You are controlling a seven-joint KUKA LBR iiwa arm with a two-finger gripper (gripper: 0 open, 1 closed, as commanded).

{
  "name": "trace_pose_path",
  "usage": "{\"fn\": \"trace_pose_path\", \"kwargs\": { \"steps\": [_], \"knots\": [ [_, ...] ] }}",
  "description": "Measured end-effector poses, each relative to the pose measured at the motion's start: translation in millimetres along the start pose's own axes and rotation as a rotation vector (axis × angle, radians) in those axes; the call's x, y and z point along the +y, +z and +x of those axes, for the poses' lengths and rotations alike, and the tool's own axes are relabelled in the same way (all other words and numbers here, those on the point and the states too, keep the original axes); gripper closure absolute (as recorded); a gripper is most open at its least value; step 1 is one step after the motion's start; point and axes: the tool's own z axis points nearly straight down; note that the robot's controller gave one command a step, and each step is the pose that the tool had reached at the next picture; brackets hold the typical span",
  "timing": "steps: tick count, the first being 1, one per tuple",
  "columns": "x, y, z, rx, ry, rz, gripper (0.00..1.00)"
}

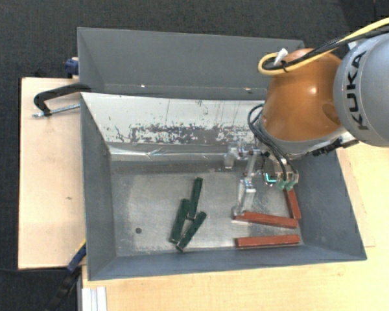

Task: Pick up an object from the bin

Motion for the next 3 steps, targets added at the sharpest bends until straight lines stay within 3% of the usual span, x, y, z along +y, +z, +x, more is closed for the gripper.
{"fn": "trace_pose_path", "kwargs": {
  "steps": [1,2,3],
  "knots": [
    [0,-4,-1.7,-0.008,0.001,0.000,0.00],
    [17,39,-13.7,-0.014,-0.060,0.001,0.00],
    [22,89,-24.4,-0.009,-0.286,0.001,0.00]
  ]
}}
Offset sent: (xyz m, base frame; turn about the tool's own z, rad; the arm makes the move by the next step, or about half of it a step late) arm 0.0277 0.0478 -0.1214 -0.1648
